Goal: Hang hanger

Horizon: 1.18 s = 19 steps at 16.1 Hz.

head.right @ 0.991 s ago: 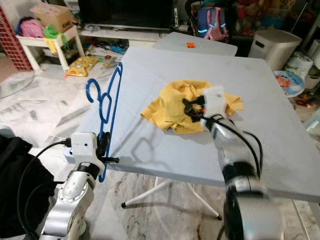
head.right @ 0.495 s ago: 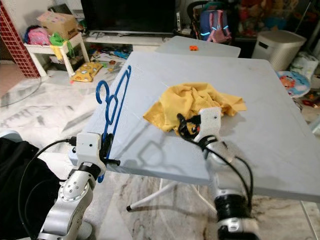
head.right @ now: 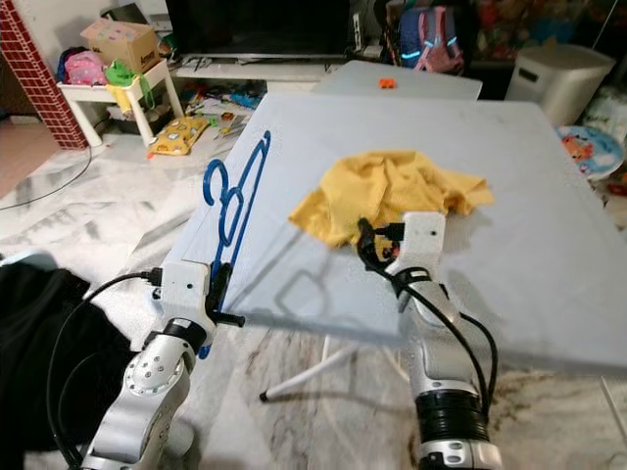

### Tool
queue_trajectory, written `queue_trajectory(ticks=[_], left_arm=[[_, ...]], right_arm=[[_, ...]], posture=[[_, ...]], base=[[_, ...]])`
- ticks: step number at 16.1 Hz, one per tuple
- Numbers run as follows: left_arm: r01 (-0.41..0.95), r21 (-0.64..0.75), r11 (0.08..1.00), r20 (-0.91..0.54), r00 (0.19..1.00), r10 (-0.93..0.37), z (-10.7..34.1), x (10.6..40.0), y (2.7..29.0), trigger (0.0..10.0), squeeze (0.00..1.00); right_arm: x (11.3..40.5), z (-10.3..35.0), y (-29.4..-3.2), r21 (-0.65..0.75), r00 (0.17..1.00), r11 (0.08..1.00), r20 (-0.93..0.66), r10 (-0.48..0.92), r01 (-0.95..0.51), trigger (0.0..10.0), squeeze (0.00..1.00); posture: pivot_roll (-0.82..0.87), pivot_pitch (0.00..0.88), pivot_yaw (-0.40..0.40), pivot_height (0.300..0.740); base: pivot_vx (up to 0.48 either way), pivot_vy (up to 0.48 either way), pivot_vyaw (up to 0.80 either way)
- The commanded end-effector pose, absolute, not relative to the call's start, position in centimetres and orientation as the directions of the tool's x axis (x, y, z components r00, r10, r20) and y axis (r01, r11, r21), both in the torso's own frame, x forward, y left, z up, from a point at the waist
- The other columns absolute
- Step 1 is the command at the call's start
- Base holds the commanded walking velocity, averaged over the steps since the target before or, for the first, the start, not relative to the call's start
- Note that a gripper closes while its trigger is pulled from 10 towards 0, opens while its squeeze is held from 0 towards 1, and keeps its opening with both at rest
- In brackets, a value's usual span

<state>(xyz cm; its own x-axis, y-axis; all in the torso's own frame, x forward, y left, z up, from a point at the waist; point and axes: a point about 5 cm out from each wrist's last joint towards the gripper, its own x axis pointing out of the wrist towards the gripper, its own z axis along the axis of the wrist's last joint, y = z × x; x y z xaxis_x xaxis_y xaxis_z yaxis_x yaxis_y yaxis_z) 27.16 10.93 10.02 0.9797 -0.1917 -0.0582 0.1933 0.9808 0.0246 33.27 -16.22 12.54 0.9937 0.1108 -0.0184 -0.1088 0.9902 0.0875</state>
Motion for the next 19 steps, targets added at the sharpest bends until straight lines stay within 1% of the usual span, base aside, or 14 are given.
queue_trajectory(ticks=[1, 6, 12, 15, 16, 19], left_arm=[[0.187, 0.036, 0.982, -0.062, 0.981, -0.184, 10.05, 27.25, 11.00, 10.0, 0.00], [0.189, 0.031, 0.981, -0.066, 0.980, -0.187, 9.96, 27.22, 10.87, 10.0, 0.00], [0.188, 0.029, 0.982, -0.071, 0.980, -0.186, 9.88, 27.10, 10.80, 10.0, 0.00], [0.188, 0.029, 0.982, -0.075, 0.980, -0.186, 9.81, 27.08, 10.78, 10.0, 0.00], [0.188, 0.028, 0.982, -0.075, 0.980, -0.185, 9.80, 27.09, 10.77, 10.0, 0.00], [0.183, -0.009, 0.983, -0.077, 0.980, -0.183, 9.76, 27.04, 10.75, 10.0, 0.00]], right_arm=[[33.13, 13.19, -16.25, 0.091, 0.993, 0.989, -0.001, 0.117, -0.116, 10.0, 0.00], [32.97, 13.03, -16.88, 0.063, 0.992, 0.990, -0.029, 0.126, -0.124, 10.0, 0.00], [33.01, 12.96, -17.00, 0.084, 0.990, 0.988, -0.049, 0.133, -0.129, 10.0, 0.00], [33.03, 12.70, -16.79, 0.030, 0.987, 0.989, -0.067, 0.145, -0.143, 10.0, 0.00], [33.03, 12.68, -16.78, 0.037, 0.987, 0.989, -0.069, 0.145, -0.143, 10.0, 0.00], [33.01, 12.60, -16.73, 0.041, 0.986, 0.988, -0.074, 0.151, -0.148, 10.0, 0.00]], posture=[[-0.05, 0.000, 0.021, 0.740], [-0.05, 0.000, 0.015, 0.740], [-0.05, 0.000, 0.012, 0.740], [-0.05, 0.000, 0.010, 0.740], [-0.05, 0.000, 0.010, 0.740], [-0.05, 0.000, 0.010, 0.740]], base=[[-0.277, 0.000, 0.00], [-0.272, 0.000, 0.00], [-0.274, 0.000, 0.00], [-0.270, 0.000, 0.00], [-0.270, 0.000, 0.00], [0.000, 0.000, 0.00]])
